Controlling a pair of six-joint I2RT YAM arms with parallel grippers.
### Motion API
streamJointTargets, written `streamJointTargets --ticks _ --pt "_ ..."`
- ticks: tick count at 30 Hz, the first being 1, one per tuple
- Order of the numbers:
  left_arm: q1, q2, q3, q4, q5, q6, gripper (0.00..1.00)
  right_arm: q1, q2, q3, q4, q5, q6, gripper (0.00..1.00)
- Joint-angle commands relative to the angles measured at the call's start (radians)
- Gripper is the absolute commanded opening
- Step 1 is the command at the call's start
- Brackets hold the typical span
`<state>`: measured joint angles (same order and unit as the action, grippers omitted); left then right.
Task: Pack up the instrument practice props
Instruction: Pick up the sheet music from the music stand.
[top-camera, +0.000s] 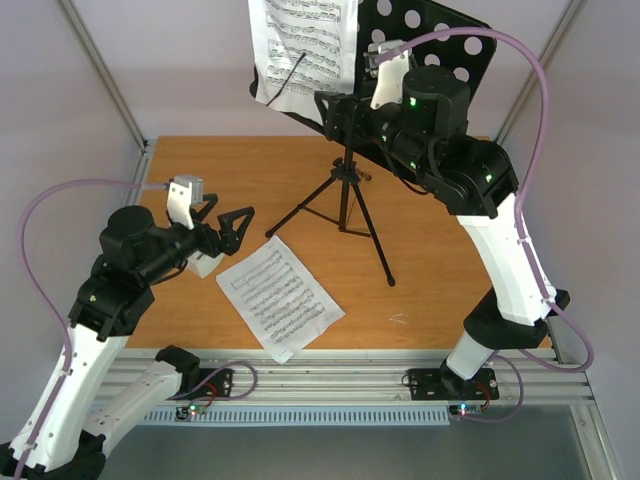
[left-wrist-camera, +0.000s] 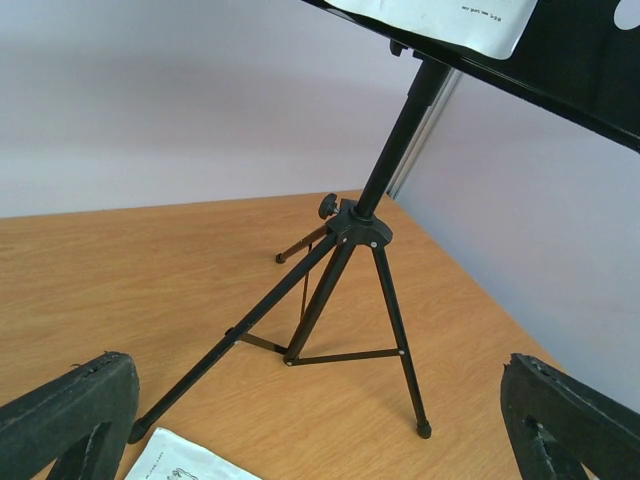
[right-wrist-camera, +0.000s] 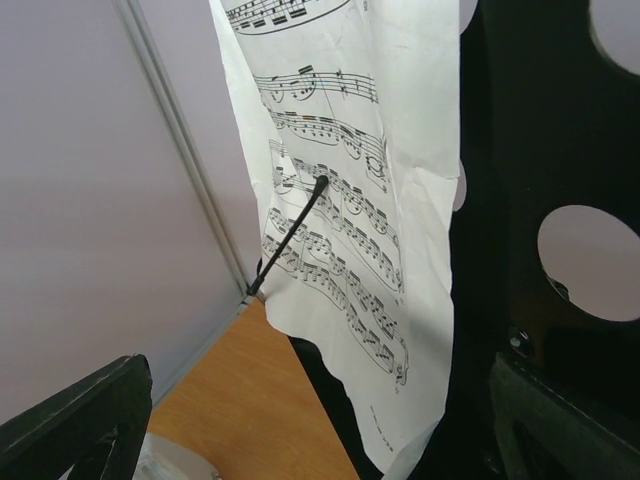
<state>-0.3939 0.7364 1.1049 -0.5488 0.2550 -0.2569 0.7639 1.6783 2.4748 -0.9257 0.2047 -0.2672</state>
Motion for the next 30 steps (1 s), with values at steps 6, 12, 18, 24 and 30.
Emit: streamJointTargets --ticks 6,12,18,24,30 --pt "0.002 -0.019 -0.008 0.052 0.001 0.011 0.99 -0.015 0.039 0.001 0.009 -0.033 0.008 0.93" --pt "0.002 -0.022 -0.008 0.053 0.001 0.013 0.99 -0.015 0.046 0.000 0.013 -0.008 0.005 0.93" --pt "0.002 -0.022 -0.010 0.053 -0.002 0.015 0.99 -0.014 0.048 -0.006 0.011 0.009 0.001 0.91" --pt "0.002 -0.019 -0.010 0.053 -0.002 0.015 0.99 -0.013 0.031 -0.042 0.032 0.047 -0.015 0.90" --pt "0.002 -0.018 -0.010 0.053 -0.002 0.015 0.99 0.003 -0.014 -0.113 0.068 0.069 -0.020 0.90"
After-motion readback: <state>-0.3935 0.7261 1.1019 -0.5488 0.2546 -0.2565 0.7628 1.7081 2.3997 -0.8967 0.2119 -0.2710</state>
